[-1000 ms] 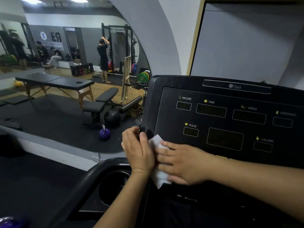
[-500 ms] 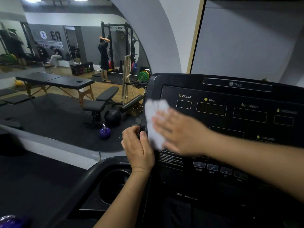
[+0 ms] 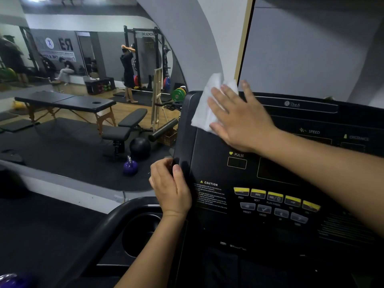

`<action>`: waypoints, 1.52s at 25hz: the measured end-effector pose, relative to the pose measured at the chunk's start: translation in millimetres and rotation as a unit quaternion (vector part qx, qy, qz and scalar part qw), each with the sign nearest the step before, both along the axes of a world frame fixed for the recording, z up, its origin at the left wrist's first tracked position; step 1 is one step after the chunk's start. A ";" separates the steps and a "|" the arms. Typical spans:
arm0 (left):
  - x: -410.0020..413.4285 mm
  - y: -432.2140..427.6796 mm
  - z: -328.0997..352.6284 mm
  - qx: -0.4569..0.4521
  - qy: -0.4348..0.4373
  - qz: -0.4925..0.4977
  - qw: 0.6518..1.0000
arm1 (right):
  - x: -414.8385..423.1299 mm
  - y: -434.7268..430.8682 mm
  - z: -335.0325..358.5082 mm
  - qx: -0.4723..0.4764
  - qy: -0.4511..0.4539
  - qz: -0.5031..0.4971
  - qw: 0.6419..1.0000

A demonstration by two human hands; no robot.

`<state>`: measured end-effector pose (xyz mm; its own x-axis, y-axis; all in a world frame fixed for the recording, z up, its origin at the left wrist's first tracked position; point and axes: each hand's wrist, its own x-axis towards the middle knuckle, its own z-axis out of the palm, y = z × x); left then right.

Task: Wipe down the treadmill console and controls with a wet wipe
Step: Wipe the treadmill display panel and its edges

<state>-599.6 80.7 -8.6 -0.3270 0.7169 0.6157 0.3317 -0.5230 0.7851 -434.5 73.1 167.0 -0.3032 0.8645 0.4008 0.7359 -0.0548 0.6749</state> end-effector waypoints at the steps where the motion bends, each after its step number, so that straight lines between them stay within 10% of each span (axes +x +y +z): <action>1: -0.6 0.0 0.2 0.002 0.002 -0.005 1.000 | -4.2 -3.2 -14.3 -0.012 -0.011 0.017 1.000; 8: -1.5 2.3 -1.7 -0.008 -0.011 -0.006 1.000 | -3.0 -61.4 -108.1 -0.193 -0.155 0.271 0.930; 16: 0.4 0.9 -0.4 -0.017 0.009 0.005 1.000 | 48.6 -21.7 -13.4 0.044 0.052 0.063 0.996; 23: 0.3 0.0 0.7 -0.003 0.032 0.011 0.999 | 23.0 -114.6 -134.6 -0.228 -0.109 0.234 0.939; 31: 1.0 -1.7 3.8 0.009 0.074 0.026 0.997 | 100.4 -69.5 -15.1 0.018 0.080 -0.034 0.996; 38: 5.2 -8.6 5.4 0.069 0.147 0.063 0.985 | 66.8 -162.5 -148.3 -0.219 -0.074 0.161 0.960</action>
<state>-594.4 72.2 -3.1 -0.2021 0.5844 0.7859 0.6031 -0.5579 0.5701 -367.7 -89.4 18.8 -0.6086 0.7921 -0.0470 0.5613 0.4716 0.6801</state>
